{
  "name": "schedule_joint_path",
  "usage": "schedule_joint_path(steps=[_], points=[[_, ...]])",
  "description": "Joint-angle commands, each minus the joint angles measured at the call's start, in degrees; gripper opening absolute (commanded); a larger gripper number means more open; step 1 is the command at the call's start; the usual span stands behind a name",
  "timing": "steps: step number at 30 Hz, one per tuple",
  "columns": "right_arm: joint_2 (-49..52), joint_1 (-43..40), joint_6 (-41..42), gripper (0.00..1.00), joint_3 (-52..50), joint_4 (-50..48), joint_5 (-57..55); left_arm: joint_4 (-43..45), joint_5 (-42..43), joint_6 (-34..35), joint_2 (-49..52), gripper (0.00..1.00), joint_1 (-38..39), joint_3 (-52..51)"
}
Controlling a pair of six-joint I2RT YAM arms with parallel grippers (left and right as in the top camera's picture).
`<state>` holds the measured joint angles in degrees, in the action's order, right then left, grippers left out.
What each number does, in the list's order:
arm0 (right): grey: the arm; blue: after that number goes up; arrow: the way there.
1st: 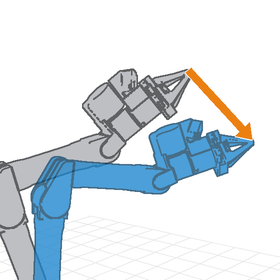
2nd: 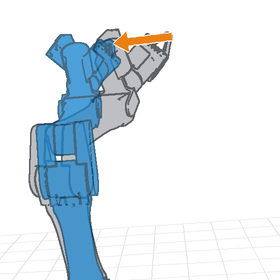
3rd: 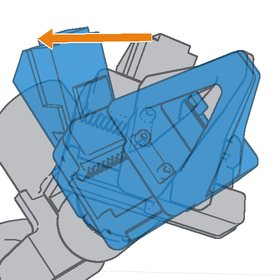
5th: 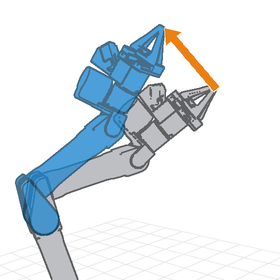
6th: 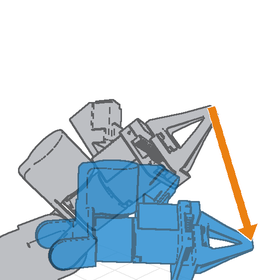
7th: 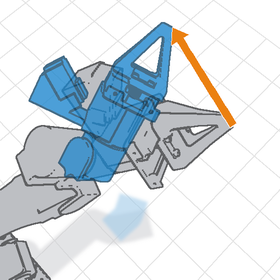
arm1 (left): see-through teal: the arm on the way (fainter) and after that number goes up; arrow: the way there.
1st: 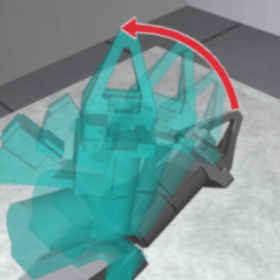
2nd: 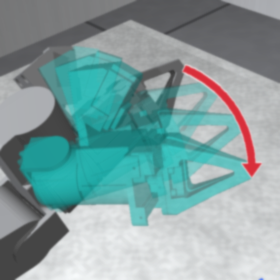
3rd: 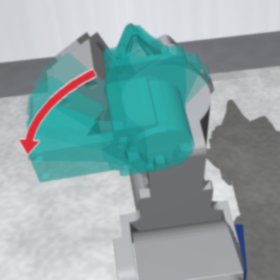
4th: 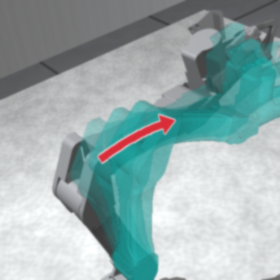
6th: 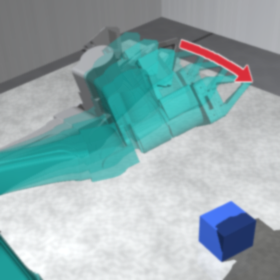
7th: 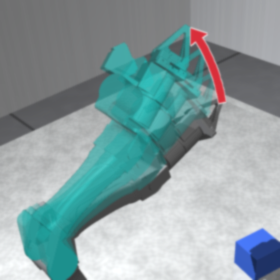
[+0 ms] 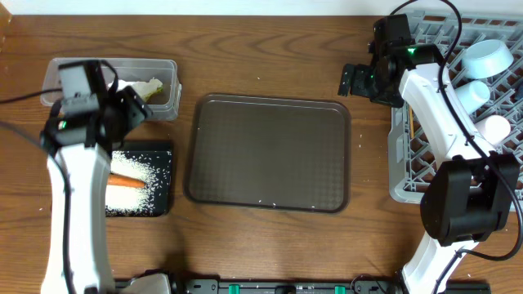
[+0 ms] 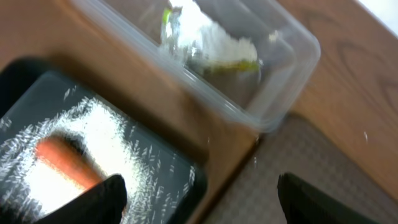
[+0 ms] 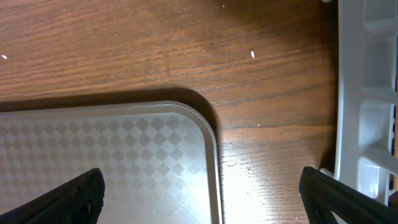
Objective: Sort waste into correct bins and load items into the dishwasher rack
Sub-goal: 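Carry the white tissue into the clear plastic bin and release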
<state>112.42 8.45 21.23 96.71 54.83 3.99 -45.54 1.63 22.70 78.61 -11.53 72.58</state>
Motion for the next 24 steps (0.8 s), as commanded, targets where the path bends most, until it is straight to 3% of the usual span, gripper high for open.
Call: schedule_joint_path(steps=[1, 5, 7, 11, 24], points=[[-0.76, 0.52, -0.72, 0.99, 0.79, 0.07, -0.76, -2.84, 2.01, 1.64, -6.73, 0.84, -0.02, -2.10], [-0.76, 0.52, -0.70, 0.99, 0.79, 0.07, -0.79, -7.43, 8.76, 1.90, -14.71, 0.90, -0.02, -5.53], [-0.76, 0.52, -0.70, 0.99, 0.79, 0.07, -0.76, -12.98, 11.34, 2.10, -17.27, 0.97, -0.02, -5.86], [-0.76, 0.52, -0.70, 0.99, 0.79, 0.07, -0.76, -19.67, 11.87, 2.05, -20.44, 1.00, -0.02, -5.86], [-0.76, 0.52, -0.70, 0.99, 0.79, 0.07, -0.76, -26.27, 11.96, 0.13, -20.72, 0.98, 0.39, -5.90]])
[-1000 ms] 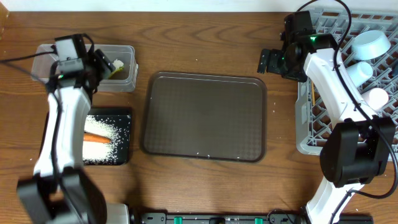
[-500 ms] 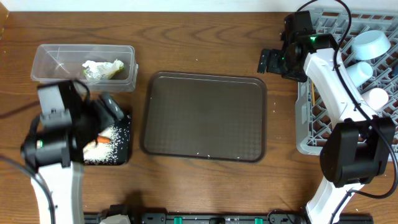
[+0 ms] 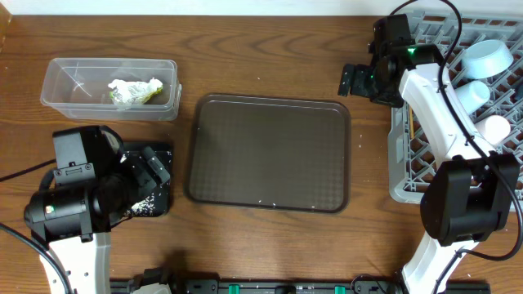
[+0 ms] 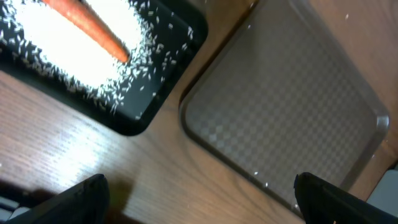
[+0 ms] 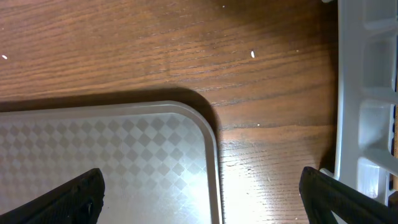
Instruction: Sort waste into correct bins and load items into the dishwasher rack
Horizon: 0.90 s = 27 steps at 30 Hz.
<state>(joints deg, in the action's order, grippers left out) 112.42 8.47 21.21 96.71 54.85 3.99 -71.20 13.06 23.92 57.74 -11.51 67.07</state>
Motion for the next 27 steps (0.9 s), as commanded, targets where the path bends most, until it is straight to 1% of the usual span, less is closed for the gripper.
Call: schedule_joint_path(steps=[1, 3, 4, 7, 11, 14, 17, 21, 27], points=[[-0.76, 0.50, -0.68, 0.99, 0.79, 0.04, -0.76, -0.55, 1.36, -1.11, 0.42, 0.98, 0.66, -0.57], [-0.76, 0.50, -0.68, 0.99, 0.79, 0.04, -0.76, 0.17, 2.71, -1.46, 0.72, 0.98, 1.55, -1.38], [-0.76, 0.50, -0.68, 0.99, 0.79, 0.04, -0.79, 1.14, 3.37, -2.73, 0.52, 0.98, 2.12, -2.14], [-0.76, 0.50, -0.68, 0.99, 0.79, 0.04, -0.76, 8.02, 5.25, -9.11, -1.38, 0.98, 4.85, -6.62], [-0.76, 0.50, -0.68, 0.99, 0.79, 0.04, -0.76, 24.20, 5.97, -17.31, -7.87, 0.98, 9.09, -18.27], [-0.76, 0.50, -0.68, 0.99, 0.79, 0.04, -0.76, 37.66, 5.97, -21.20, -14.21, 0.98, 10.75, -29.09], [-0.76, 0.50, -0.68, 0.99, 0.79, 0.04, -0.79, 50.01, 5.99, -21.33, -21.03, 0.98, 11.02, -39.69], [-0.76, 0.50, -0.68, 0.99, 0.79, 0.04, -0.76, 62.69, 5.97, -21.33, -29.22, 0.98, 10.99, -50.49], [-0.76, 0.50, -0.68, 0.99, 0.79, 0.04, -0.79, 72.74, 5.79, -21.33, -37.59, 0.98, 10.99, -59.10]])
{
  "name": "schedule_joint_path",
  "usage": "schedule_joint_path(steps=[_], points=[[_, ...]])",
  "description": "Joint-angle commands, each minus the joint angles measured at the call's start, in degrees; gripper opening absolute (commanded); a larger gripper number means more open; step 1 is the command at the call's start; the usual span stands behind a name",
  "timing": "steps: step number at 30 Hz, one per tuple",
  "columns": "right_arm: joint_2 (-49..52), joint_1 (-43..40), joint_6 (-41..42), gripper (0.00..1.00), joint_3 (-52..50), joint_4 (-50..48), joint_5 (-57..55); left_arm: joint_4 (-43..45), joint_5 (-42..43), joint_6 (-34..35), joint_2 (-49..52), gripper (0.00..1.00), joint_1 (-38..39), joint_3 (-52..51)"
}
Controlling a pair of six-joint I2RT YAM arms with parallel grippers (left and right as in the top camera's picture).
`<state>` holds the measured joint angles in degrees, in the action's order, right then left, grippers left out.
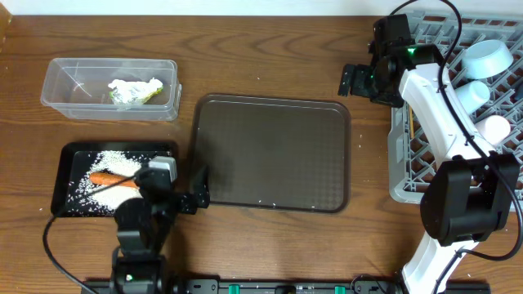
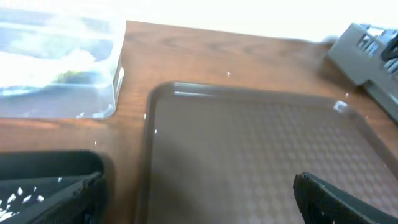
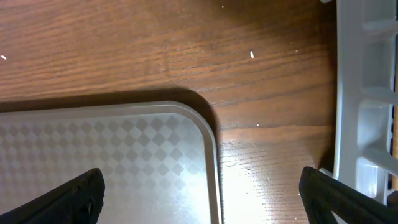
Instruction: Sort waste into correct bins and load items into the dishwasher rack
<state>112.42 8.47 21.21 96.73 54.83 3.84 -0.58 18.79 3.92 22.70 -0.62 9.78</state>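
A brown serving tray (image 1: pixel 270 151) lies bare at the table's middle. The clear bin (image 1: pixel 110 88) at far left holds a crumpled white and green scrap (image 1: pixel 135 90). The black bin (image 1: pixel 82 175) holds scattered rice and a carrot (image 1: pixel 110 179). The grey dishwasher rack (image 1: pixel 458 122) at right carries a bowl (image 1: pixel 488 57) and cups (image 1: pixel 472 91). My left gripper (image 1: pixel 192 192) sits open and low at the tray's front left corner, empty. My right gripper (image 1: pixel 353 82) is open above the tray's far right corner, beside the rack, holding nothing.
The left wrist view looks across the tray (image 2: pixel 261 155) toward the clear bin (image 2: pixel 56 74) and the rack's corner (image 2: pixel 367 59). The right wrist view shows the tray's corner (image 3: pixel 186 124) and the rack's edge (image 3: pixel 367 112) over wood.
My left arm has drawn back from over the black bin toward the table's front edge, and its gripper now points low across the tray. The black bin shows fully. The right arm is unchanged.
My left gripper was open over the gap between the clear bin and the black bin. Then it was lower down over the black bin's right end. Now it lies near the front edge by the tray corner. The right gripper stayed open by the rack throughout.
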Motion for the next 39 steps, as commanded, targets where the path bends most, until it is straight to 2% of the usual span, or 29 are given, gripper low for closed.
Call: schedule_joint_path(steps=[1, 5, 16, 23, 27, 39], points=[[-0.76, 0.50, -0.68, 0.99, 0.76, 0.07, -0.63, 3.54, 0.02, -1.33, -3.61, 0.98, 0.11, -2.91], [-0.76, 0.50, -0.68, 0.99, 0.76, 0.07, -0.63, 7.65, -0.85, -1.36, -6.38, 0.98, 0.07, -5.95], [-0.76, 0.50, -0.68, 0.99, 0.76, 0.07, -0.63, 8.04, -7.54, -1.33, -13.88, 0.98, 0.07, -9.09], [-0.76, 0.50, -0.68, 0.99, 0.76, 0.07, -0.61, 3.28, -7.74, -1.33, -18.95, 0.98, 0.07, -9.57], [-0.76, 0.50, -0.68, 0.99, 0.76, 0.07, -0.63, -2.67, -8.07, -1.36, -22.47, 0.98, 0.07, -9.55], [-0.76, 0.50, -0.68, 0.99, 0.76, 0.07, -0.61, -2.60, -9.18, -1.33, -22.47, 0.98, 0.07, -9.55]])
